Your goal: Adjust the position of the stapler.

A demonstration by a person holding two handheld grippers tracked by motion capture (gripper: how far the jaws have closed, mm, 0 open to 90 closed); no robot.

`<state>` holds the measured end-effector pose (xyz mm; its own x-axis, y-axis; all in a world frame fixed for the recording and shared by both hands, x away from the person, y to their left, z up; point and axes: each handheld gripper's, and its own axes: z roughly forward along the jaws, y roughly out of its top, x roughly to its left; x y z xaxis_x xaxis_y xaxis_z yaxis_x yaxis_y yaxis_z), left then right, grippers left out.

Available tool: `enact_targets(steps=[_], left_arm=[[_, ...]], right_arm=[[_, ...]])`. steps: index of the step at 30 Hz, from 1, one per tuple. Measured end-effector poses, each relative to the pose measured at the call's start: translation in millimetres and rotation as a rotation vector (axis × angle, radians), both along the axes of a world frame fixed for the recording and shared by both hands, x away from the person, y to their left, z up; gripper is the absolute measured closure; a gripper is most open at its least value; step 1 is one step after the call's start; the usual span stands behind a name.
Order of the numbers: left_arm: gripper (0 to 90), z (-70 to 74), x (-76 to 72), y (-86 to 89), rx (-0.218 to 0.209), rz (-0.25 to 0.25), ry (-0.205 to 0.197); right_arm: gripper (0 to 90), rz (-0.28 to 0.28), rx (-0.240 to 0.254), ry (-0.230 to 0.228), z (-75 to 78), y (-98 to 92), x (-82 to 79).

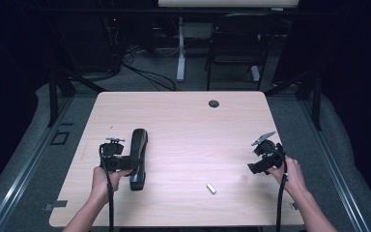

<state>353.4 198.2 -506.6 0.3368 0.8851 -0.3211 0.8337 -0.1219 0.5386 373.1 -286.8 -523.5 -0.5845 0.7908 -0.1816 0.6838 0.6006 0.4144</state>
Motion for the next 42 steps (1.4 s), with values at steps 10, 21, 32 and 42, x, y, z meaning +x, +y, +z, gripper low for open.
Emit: enact_targets(steps=[10, 21, 32, 42], left_arm=[[38.6, -0.1, 5.3, -29.7, 0.003, -0.034, -0.013], [40.4, 11.4, 3.3, -37.3, 0.017, -0.121, -0.068], [75.1, 31.9, -19.0, 12.9, 0.081, -0.098, -0.229], [90.0, 15.9, -19.6, -13.6, 0.198, -0.264, -0.155]], right_arm=[[11.8, -0.006, -0.004, 0.001, -1.1, -0.7, 0.5], [11.9, -0.002, 0.004, -0.005, -1.1, -1.2, -0.5], [12.3, 0.001, -0.007, -0.007, 0.2, -1.3, -1.8], [12.7, 0.007, -0.004, -0.003, -0.1, -2.3, -1.9]])
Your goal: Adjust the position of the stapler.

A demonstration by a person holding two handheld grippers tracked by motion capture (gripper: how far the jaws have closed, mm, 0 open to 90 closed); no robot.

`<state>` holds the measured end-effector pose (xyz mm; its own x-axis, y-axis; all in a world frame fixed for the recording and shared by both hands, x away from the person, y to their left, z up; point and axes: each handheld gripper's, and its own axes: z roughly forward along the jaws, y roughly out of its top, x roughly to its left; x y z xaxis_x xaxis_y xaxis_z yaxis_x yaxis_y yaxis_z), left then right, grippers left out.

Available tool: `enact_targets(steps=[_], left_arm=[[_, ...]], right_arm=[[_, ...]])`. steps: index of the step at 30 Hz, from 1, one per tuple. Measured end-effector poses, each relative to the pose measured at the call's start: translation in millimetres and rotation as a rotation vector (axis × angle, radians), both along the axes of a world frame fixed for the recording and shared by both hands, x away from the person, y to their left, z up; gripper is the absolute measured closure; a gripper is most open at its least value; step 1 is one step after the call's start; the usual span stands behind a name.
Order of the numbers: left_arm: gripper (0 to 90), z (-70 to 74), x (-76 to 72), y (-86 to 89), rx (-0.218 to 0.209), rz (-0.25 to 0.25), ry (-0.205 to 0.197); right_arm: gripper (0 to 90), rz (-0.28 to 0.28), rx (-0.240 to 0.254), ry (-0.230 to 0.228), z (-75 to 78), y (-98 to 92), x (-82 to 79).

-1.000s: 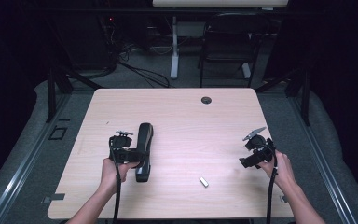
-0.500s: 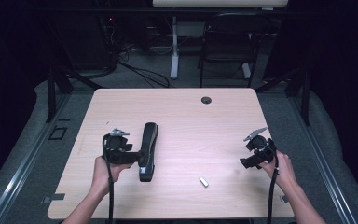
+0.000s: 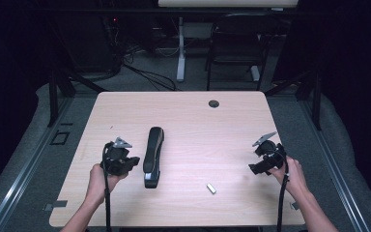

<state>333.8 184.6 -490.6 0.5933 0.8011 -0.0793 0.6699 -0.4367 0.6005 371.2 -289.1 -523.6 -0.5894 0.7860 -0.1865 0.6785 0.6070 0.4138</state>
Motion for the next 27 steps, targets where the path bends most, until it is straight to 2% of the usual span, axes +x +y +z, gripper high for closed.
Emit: enact_targets(steps=[1, 3, 5, 7, 10, 17, 18, 20, 23, 24, 27], left_arm=[[90.0, -1.6, 0.1, -1.7, -0.004, -0.017, 0.015], [90.0, -2.6, 0.1, -2.4, -0.003, -0.02, 0.024], [90.0, -2.7, 0.9, -0.4, -0.038, -0.011, 0.041], [90.0, -3.1, 1.6, 0.0, -0.054, -0.012, 0.053], [90.0, -3.8, 1.2, -3.8, -0.07, -0.025, 0.061], [90.0, -6.7, -0.7, -25.3, -0.086, -0.09, 0.041], [90.0, -7.2, -0.2, -30.6, -0.083, -0.105, 0.032], [90.0, -7.9, 0.8, -38.1, -0.079, -0.121, 0.027], [90.0, -9.3, 2.2, -50.3, -0.066, -0.145, 0.006], [90.0, -10.5, 3.0, -54.4, -0.07, -0.148, -0.005], [90.0, -12.2, 5.4, -60.1, -0.073, -0.17, -0.031]], right_arm=[[12.7, 0.0, -0.003, -0.001, 0.1, 0.1, 0.0], [12.7, -0.003, 0.012, -0.011, -1.2, 1.2, -0.7], [12.8, 0.006, -0.005, -0.006, 0.1, 1.3, -0.4], [12.8, 0.009, 0.005, -0.001, -0.4, 1.6, -0.1], [12.9, 0.004, -0.011, -0.005, -0.5, 1.6, 0.5], [13.0, -0.005, -0.006, -0.012, 0.5, 2.2, -0.3], [13.0, -0.008, 0.011, -0.013, -0.5, 2.5, -0.4], [13.0, -0.003, -0.001, -0.005, 0.2, 2.4, 0.1], [13.2, -0.01, 0.006, -0.014, -0.4, 2.7, -0.4], [13.2, -0.007, -0.009, -0.012, 0.6, 2.3, -0.4], [13.4, -0.01, -0.005, -0.013, 1.0, 2.3, -0.7]])
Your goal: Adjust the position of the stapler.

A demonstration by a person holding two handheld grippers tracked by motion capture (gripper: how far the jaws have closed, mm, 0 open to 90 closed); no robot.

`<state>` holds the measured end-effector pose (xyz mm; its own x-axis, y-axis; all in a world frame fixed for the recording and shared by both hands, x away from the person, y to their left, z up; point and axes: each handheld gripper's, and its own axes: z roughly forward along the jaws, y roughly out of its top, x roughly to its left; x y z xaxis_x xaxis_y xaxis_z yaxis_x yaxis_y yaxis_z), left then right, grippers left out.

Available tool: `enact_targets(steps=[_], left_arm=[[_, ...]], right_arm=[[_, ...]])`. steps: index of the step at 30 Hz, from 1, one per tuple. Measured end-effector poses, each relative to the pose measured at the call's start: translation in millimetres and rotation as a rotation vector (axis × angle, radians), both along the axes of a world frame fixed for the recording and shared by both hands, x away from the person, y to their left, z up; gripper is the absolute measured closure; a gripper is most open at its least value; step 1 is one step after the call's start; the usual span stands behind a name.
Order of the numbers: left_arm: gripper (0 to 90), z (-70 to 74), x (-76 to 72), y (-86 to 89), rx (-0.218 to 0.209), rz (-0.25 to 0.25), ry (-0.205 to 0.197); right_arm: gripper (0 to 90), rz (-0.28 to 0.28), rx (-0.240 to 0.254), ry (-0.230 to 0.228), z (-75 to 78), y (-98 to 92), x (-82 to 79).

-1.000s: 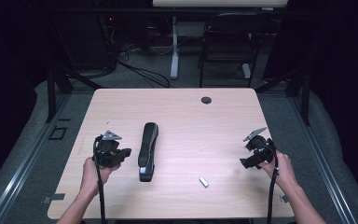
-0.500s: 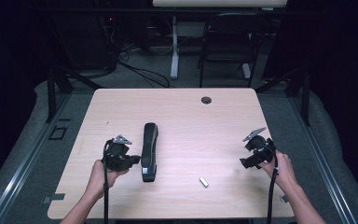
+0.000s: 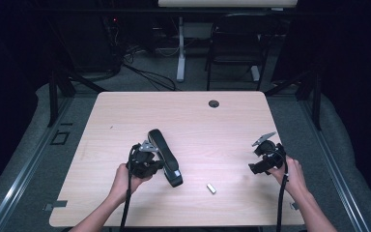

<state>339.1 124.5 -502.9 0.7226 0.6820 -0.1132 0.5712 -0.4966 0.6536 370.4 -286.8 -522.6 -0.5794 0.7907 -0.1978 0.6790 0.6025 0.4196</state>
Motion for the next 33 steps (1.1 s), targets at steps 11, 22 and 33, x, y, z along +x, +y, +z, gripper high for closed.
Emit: enact_targets(steps=[11, 22, 33], left_arm=[[90.0, -4.6, 7.9, -16.1, -0.01, -0.013, -0.056], [90.0, -12.1, 22.5, -36.9, 0.002, -0.034, -0.037], [74.3, -3.1, 28.4, -10.1, -0.003, -0.028, -0.015]], right_arm=[[13.7, -0.019, 0.06, 0.029, -0.9, -0.4, 2.9], [13.8, -0.05, 0.124, 0.039, 1.4, -1.4, 6.3], [13.4, -0.069, 0.207, 0.063, 5.0, -4.2, 6.1]])
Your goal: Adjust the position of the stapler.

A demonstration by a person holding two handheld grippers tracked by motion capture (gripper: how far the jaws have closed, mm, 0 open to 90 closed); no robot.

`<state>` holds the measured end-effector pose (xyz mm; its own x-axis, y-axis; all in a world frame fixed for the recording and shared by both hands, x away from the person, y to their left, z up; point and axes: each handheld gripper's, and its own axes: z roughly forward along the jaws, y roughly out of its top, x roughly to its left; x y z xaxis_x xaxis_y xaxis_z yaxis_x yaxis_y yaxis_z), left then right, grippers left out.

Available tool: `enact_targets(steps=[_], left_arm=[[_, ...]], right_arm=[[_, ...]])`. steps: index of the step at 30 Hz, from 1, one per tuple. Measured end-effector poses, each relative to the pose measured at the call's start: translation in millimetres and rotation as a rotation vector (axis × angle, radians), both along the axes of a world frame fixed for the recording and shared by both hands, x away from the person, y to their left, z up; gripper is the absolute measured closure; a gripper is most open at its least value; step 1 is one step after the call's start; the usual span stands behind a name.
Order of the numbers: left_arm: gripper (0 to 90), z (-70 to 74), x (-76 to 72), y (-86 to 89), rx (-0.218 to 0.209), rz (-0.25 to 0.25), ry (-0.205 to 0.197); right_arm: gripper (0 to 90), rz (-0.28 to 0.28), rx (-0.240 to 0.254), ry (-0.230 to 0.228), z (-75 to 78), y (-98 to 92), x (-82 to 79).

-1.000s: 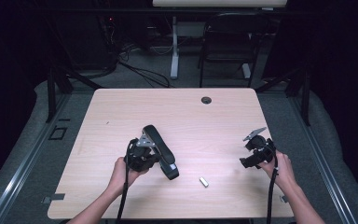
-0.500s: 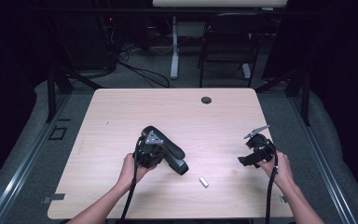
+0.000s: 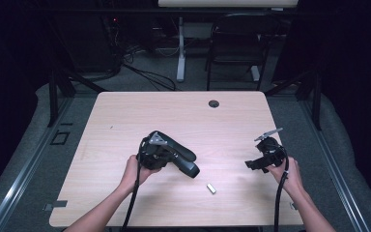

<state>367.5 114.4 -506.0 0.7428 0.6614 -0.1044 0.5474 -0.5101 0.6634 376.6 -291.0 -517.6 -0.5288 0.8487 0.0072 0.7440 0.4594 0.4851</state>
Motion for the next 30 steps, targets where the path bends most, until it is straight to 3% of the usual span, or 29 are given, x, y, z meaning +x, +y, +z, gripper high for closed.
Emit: enact_targets(steps=[6, 10, 13, 17, 21, 24, 30], left_arm=[[37.2, 6.8, 6.7, 34.2, -0.006, 0.106, -0.001], [20.0, 10.6, 10.9, 49.4, -0.023, 0.165, -0.017], [14.9, 11.4, 13.5, 55.4, -0.022, 0.188, -0.03], [4.6, 7.6, 17.9, 58.6, -0.005, 0.203, -0.02], [0.3, 2.1, 22.2, 61.4, -0.007, 0.212, -0.001], [0.2, -3.2, 27.2, 67.6, -0.01, 0.233, -0.001], [0.2, -6.4, 29.8, 72.5, -0.025, 0.249, 0.015]], right_arm=[[12.4, 0.02, 0.067, 0.001, 8.3, 13.5, 1.2], [6.1, 0.057, 0.13, -0.003, 11.6, 30.3, 3.6], [2.5, 0.089, 0.143, 0.001, 11.3, 45.3, 5.3], [0.0, 0.121, 0.16, 0.02, 11.8, 62.8, 5.7], [0.0, 0.148, 0.175, 0.014, 17.0, 79.5, 7.7], [8.7, 0.175, 0.181, -0.011, 23.8, 101.6, 8.5], [13.3, 0.275, 0.2, -0.039, 32.4, 145.3, 6.4]])
